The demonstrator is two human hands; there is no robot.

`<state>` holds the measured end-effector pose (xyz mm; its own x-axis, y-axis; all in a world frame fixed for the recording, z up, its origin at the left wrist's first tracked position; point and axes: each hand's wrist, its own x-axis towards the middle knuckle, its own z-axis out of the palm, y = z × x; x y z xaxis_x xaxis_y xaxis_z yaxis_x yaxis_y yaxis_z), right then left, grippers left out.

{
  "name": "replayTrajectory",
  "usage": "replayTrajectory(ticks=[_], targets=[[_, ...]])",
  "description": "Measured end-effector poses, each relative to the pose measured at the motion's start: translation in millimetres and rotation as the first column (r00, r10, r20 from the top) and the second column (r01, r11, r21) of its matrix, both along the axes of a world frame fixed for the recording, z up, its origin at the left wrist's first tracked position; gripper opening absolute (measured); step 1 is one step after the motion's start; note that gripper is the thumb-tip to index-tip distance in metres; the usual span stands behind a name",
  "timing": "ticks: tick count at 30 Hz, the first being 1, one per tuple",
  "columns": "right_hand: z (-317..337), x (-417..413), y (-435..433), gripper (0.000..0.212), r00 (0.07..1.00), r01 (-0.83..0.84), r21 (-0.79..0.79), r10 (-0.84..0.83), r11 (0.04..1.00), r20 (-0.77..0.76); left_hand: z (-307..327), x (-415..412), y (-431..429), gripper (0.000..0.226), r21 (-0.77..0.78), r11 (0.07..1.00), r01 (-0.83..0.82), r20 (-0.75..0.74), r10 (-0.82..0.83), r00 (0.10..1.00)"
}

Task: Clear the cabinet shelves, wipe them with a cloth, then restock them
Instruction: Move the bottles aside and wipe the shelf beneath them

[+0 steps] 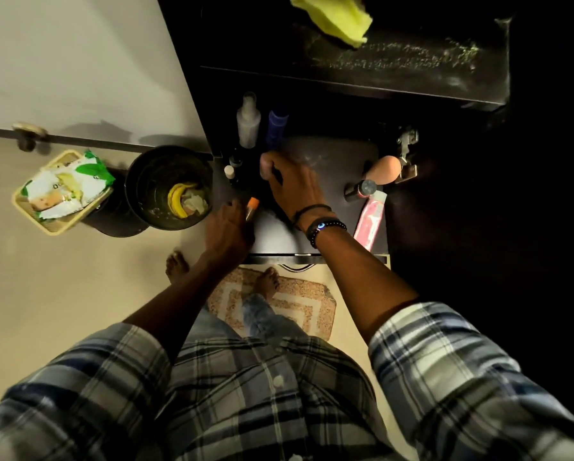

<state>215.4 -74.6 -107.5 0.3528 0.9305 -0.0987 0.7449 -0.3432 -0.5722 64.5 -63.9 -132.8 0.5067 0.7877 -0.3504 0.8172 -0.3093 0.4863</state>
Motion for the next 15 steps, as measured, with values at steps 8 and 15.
replayTrajectory(ticks=[8, 15], targets=[[11.9, 8.8, 12.1, 0.009, 0.999, 0.006, -0.061, -0.008, 0.998, -0.038, -0.9, 10.9, -3.7, 0.025, 0.000, 1.000, -0.009, 0.059, 0.009, 0.998], [43.1, 91.0, -6.4, 0.028, 0.973, 0.204, -0.135, -0.187, 0.970, 0.133, 24.4, 69.3, -11.5, 0.037, -0.077, 0.997, -0.024, 0.230, 0.041, 0.972]])
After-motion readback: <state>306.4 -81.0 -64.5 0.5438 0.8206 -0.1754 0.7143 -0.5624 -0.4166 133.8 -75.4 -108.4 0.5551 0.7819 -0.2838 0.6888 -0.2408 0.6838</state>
